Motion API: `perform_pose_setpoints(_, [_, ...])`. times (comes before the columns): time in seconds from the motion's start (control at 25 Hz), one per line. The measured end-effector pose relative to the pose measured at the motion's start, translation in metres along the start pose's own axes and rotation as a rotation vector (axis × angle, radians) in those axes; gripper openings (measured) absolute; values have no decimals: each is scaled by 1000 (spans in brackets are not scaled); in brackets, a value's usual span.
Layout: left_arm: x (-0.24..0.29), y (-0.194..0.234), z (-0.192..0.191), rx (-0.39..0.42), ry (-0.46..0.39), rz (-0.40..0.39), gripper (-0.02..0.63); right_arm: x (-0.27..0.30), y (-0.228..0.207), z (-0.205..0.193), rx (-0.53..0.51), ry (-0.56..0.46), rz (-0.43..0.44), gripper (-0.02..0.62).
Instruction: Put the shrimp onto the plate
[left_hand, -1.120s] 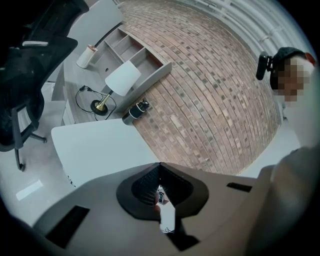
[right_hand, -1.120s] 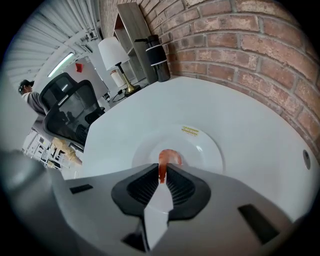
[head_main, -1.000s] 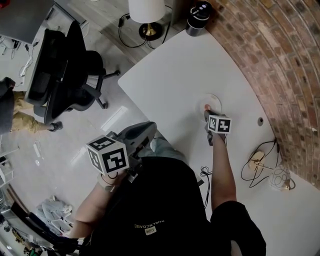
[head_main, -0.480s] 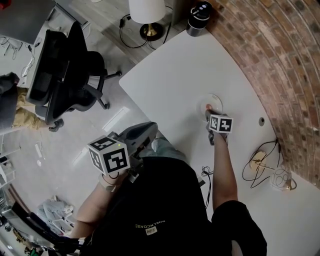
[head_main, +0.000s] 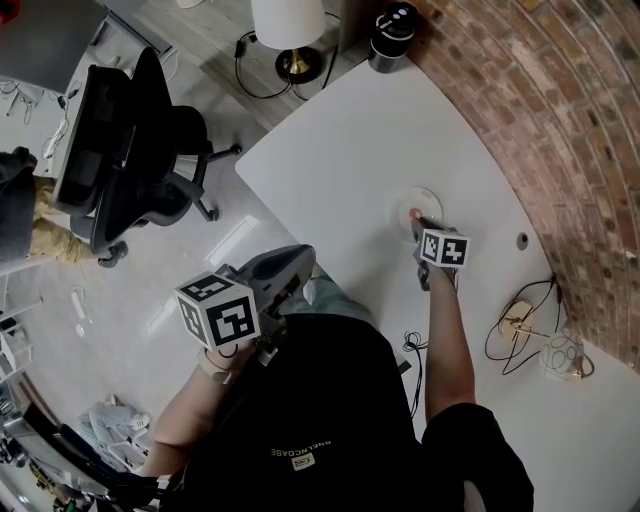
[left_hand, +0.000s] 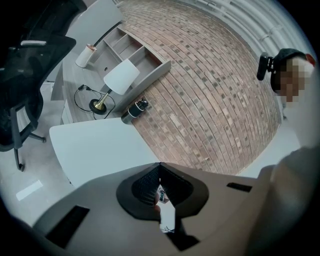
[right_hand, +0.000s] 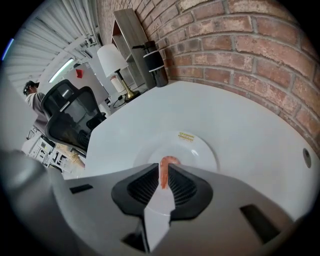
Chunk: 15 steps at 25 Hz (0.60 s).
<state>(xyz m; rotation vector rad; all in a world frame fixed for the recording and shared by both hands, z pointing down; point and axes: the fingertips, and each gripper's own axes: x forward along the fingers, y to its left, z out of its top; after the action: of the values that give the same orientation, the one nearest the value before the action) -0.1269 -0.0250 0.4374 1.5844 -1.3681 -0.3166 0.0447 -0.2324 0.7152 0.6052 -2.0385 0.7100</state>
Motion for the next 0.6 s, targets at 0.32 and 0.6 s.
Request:
perform_pose_setpoints(0.32, [12,-9,5,30,37,-40,3,-44,-1,41,-3,-134,-18,46])
perform_pose_setpoints(0.6, [23,-19,5,63,90,-84,3,-105,5,77,16,-312,-14,46])
